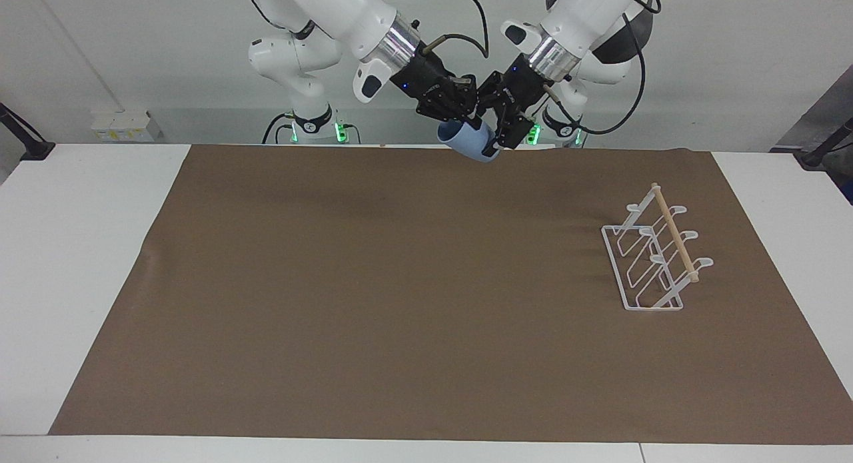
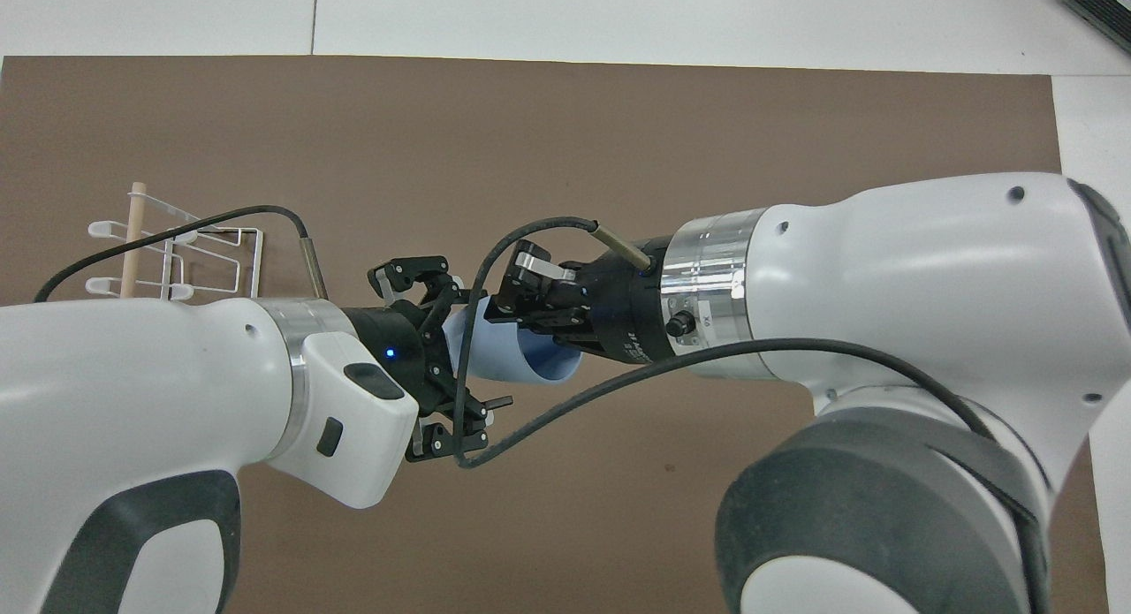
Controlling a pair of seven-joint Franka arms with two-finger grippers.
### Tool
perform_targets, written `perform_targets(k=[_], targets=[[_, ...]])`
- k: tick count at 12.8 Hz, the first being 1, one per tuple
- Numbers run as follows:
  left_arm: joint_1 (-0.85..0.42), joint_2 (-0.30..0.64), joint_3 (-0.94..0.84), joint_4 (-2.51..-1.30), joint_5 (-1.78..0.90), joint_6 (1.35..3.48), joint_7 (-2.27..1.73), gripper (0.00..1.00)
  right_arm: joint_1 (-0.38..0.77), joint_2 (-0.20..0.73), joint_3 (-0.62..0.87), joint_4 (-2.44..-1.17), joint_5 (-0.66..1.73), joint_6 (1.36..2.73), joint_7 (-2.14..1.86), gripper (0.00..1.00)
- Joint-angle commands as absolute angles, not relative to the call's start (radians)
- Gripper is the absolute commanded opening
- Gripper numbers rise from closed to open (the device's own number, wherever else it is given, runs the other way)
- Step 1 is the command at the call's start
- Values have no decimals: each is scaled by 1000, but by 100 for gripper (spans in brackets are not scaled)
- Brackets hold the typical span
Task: Hang cup on cup holder
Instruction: 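Grasp the cup bottom with the left gripper while the right gripper holds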
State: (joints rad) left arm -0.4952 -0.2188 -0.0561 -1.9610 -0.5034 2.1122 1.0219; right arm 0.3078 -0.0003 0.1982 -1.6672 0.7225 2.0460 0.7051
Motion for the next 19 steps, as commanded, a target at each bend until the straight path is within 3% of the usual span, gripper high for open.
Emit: perform_targets(k=[1,5,12,16,19], targets=[[-514,-250,-57,-2002,-517,2140,1003,37,301,-17,202,-1687,746,2065,712,0],[-499,-249,-57,-2002,-518,2138,1003,0,299,-17,202,-1687,746,2065,712,0],[-437,-245,-54,-2000,-517,2126,1002,0,299,-17,202,-1687,746,2063,712,0],[-417,-244,-51,-2000,-483,2118,994,0,299,-15,202,-1687,746,2062,713,33],[-394,-244,-51,-1999,-404,2091,994,0,299,-15,202,-1687,746,2062,713,43]])
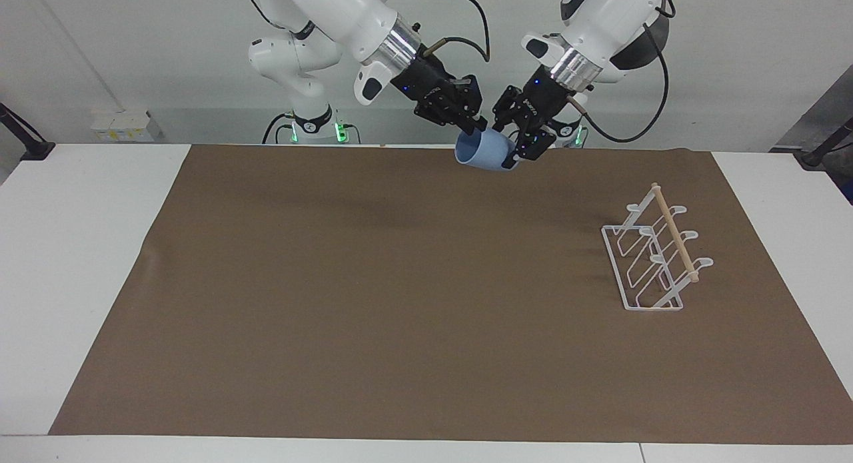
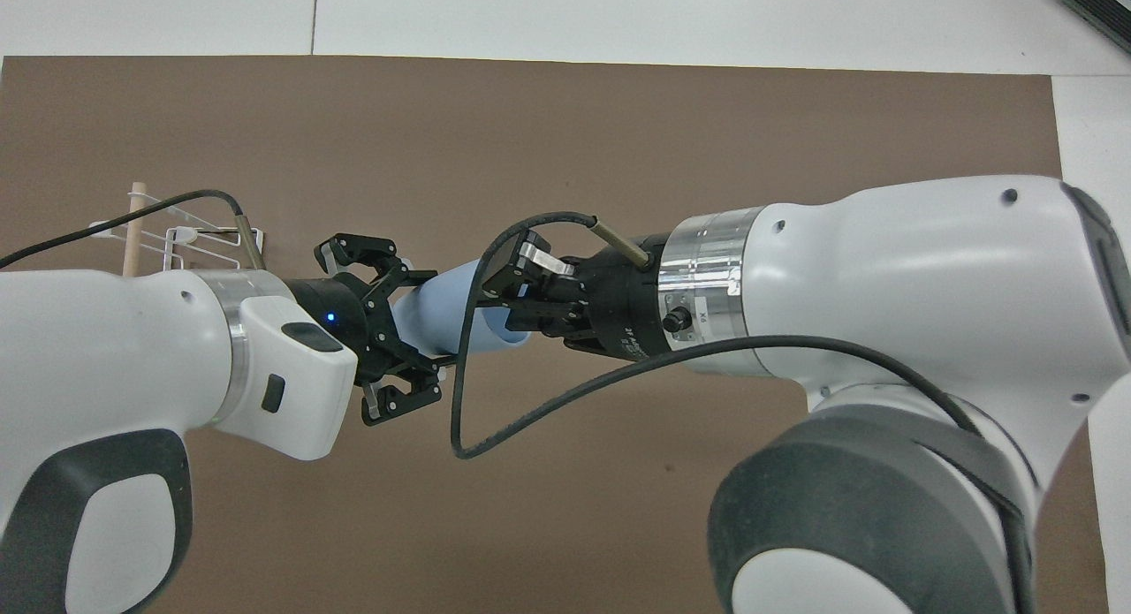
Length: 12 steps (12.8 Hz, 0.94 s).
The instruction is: Hang cup on cup holder
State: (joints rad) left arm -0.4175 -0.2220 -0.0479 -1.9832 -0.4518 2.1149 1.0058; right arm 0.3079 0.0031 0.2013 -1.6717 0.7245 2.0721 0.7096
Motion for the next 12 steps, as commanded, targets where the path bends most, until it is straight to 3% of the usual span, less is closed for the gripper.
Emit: perform_targets(k=[1,12], targets=[[-390,-244,-51,-1997,-355,2076,994,0,299,-15,201,-1687,746,2063,713,43],[-324,-244,-51,-1993,334,1983,1003,0,224,-5,196,-1686,637,2063,341,42]])
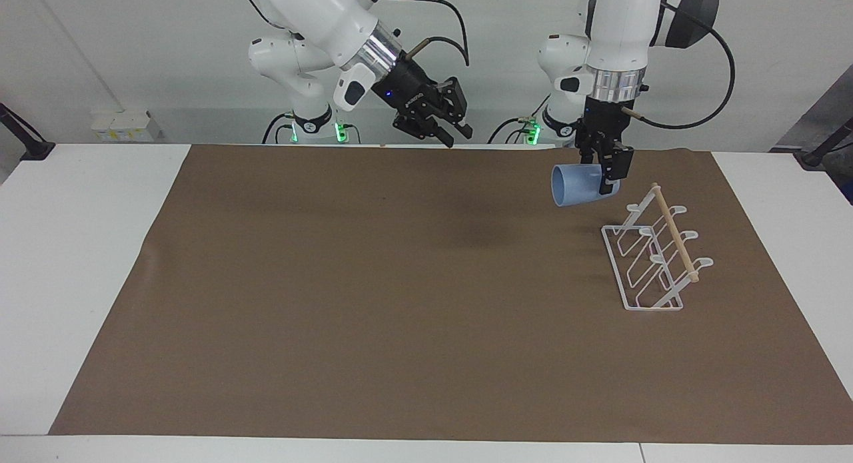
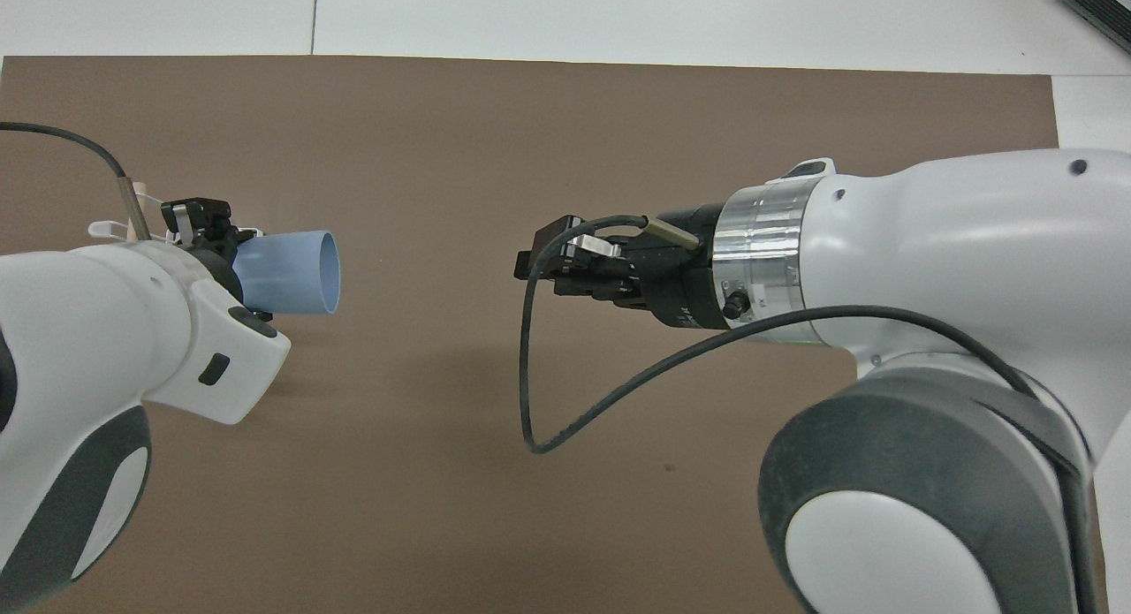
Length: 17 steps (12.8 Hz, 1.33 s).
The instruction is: Hang cup on cup holder
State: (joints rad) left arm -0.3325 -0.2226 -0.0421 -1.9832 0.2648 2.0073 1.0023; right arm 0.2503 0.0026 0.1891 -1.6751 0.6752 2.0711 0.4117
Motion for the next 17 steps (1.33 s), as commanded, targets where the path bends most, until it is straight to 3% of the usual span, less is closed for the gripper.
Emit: perform_targets(k=[1,10,17], targets=[[-316,-241,-51,-1991,374,1983,1003,0,218,-3,196,-1683,612,2063,325,42],[-301,-66,-51,-1928,735,1787,1002,0,193,6,198,-1608,235,1928,121,42],[-232,5,-51,-1925,828,1862,997,0,124,18,190,-1536,127,1749,14,43]])
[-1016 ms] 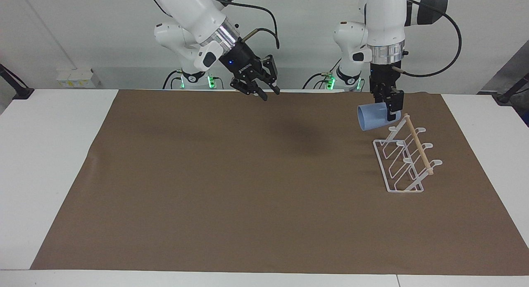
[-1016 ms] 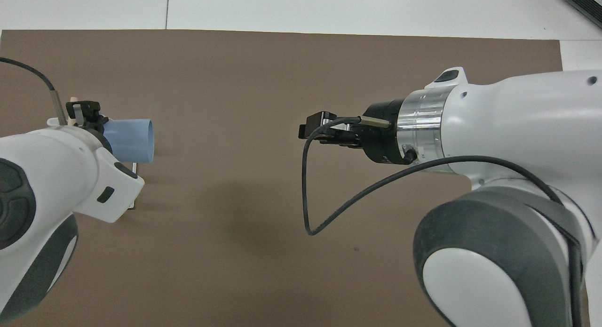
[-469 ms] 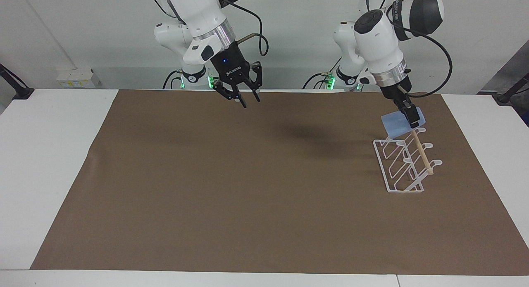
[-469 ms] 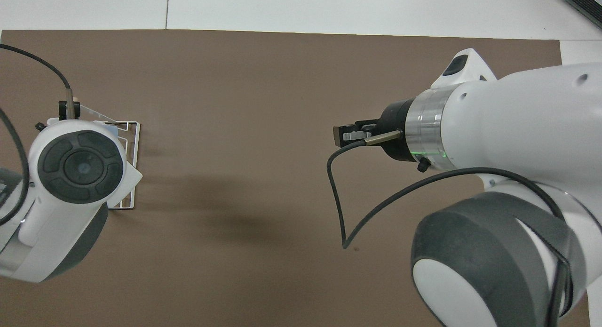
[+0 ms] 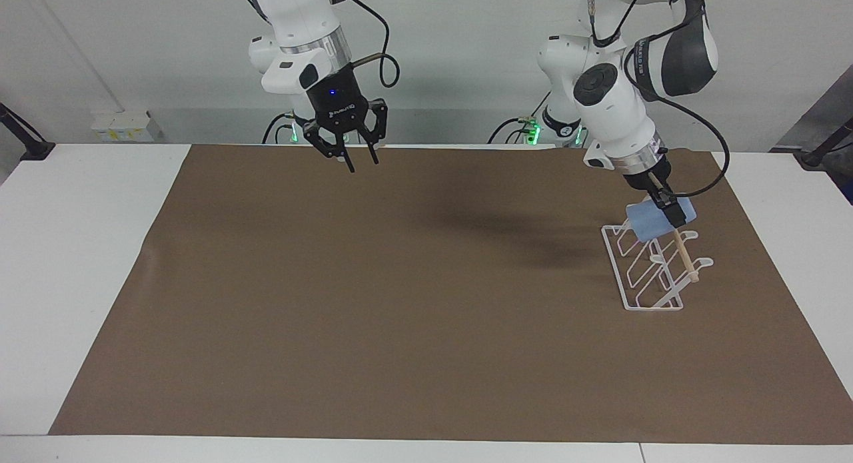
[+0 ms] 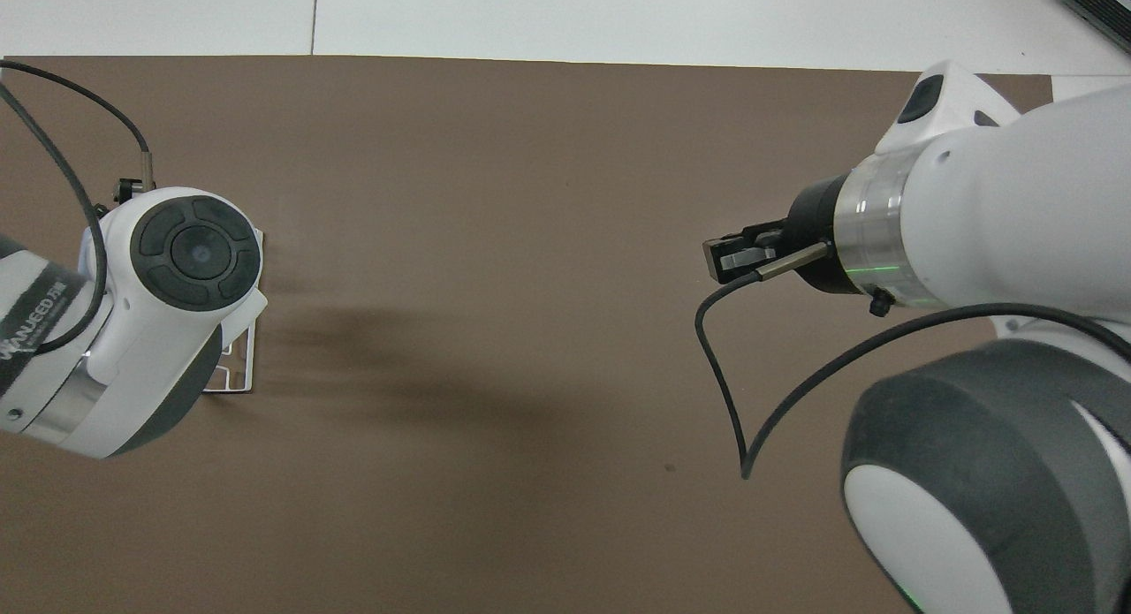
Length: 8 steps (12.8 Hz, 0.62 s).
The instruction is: Hang cup on cup holder
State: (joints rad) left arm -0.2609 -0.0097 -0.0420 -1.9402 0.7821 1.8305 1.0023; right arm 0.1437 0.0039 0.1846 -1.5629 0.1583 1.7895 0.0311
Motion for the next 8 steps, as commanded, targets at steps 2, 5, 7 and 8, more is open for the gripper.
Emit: perform_targets(k=[2,5,7,8], targets=[[-226,31,-49,-1919,877,1896,997,0,101,14,189,-1534,92,1708,14,43],[-212,37,-49,-1927,945,1950,994,0,48,5,189,-1529,64,1622,15,44],[-202,49,-49,-1931,969,1957,993,0,-3,2,190,-1532,64,1576,14,54],[-199,57,-49,-1928,976,1973,994,0,-24,-8,193,-1542,66,1563,15,55]])
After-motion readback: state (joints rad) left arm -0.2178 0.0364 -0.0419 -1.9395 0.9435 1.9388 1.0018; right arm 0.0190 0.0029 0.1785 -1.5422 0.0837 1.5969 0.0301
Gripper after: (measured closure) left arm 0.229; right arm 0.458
